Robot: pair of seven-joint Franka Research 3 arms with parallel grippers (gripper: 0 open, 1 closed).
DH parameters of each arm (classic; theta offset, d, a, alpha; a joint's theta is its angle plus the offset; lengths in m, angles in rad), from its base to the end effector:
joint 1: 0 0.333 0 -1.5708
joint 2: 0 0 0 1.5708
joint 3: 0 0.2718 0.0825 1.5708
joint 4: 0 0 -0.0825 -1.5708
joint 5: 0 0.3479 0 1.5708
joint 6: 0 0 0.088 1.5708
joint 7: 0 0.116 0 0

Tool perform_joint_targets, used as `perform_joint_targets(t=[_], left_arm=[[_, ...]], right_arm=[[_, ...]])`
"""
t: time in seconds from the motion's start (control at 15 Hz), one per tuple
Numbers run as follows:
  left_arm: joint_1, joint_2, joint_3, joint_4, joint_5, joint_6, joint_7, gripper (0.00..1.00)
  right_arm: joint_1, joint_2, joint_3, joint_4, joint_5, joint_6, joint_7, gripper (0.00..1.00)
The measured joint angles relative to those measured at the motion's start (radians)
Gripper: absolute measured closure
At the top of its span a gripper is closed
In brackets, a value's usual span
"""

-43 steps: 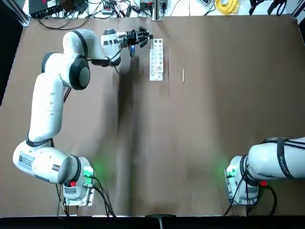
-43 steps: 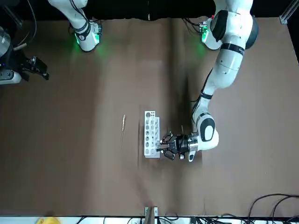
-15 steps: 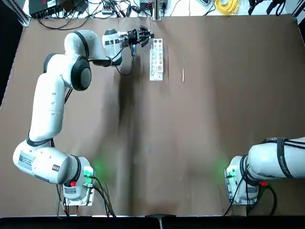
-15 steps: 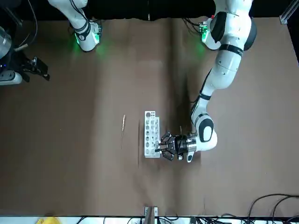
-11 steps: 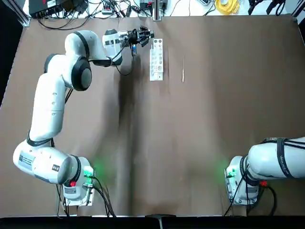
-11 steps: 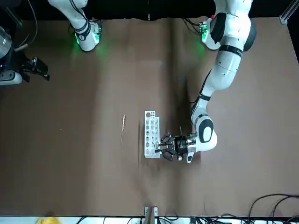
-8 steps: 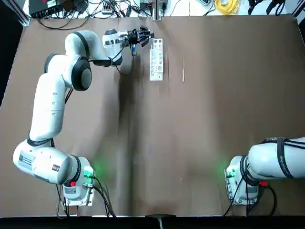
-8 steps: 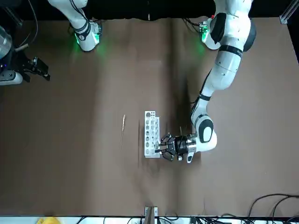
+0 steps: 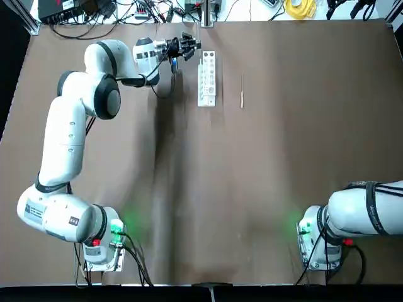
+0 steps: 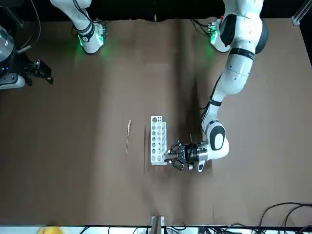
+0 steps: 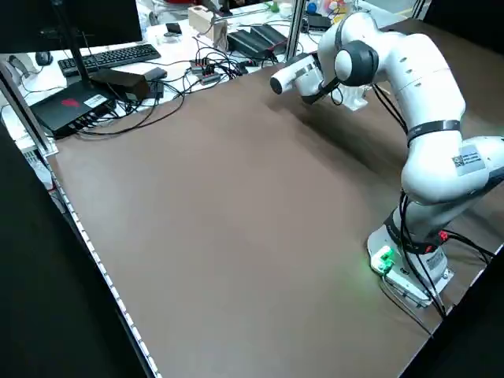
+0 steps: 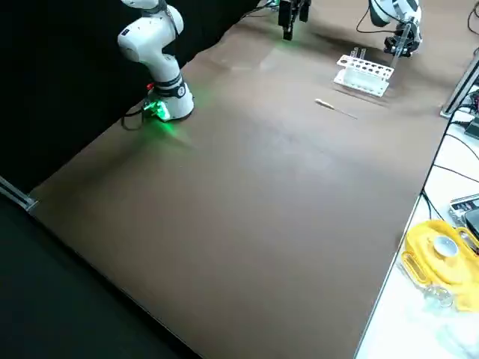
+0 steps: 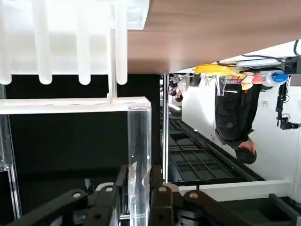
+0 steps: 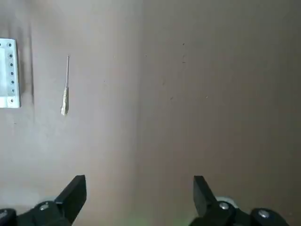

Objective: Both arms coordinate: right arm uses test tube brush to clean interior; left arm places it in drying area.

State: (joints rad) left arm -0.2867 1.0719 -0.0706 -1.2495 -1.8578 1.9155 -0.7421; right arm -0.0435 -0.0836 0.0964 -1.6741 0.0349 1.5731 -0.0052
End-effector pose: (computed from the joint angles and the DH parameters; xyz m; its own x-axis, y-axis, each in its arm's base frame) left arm 0.6307 -0.3016 0.1527 0.0127 -0.0194 -0.9997 0.9924 0.1227 0.0102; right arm 0.4940 0.0319 0.5687 0.9982 0.0575 -0.0176 0.0570 -0.9980 -0.0270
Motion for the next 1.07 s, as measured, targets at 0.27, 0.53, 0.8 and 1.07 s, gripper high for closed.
perform_joint_targets(t=[0.27, 0.53, 0.8, 1.07], left_arm=[[-0.006, 0.004, 0.000, 0.000, 0.000, 0.000, 0.000, 0.77], [-0.012, 0.012, 0.000, 0.000, 0.000, 0.000, 0.000, 0.77], [-0.012, 0.016, 0.000, 0.000, 0.000, 0.000, 0.002, 0.77], [-0.011, 0.017, 0.000, 0.000, 0.000, 0.000, 0.003, 0.77]], right_arm=[[0.000, 0.000, 0.000, 0.000, 0.000, 0.000, 0.000, 0.00], [0.000, 0.000, 0.000, 0.000, 0.000, 0.000, 0.000, 0.00], [0.000, 0.000, 0.000, 0.000, 0.000, 0.000, 0.000, 0.00], [0.000, 0.000, 0.000, 0.000, 0.000, 0.000, 0.000, 0.00]])
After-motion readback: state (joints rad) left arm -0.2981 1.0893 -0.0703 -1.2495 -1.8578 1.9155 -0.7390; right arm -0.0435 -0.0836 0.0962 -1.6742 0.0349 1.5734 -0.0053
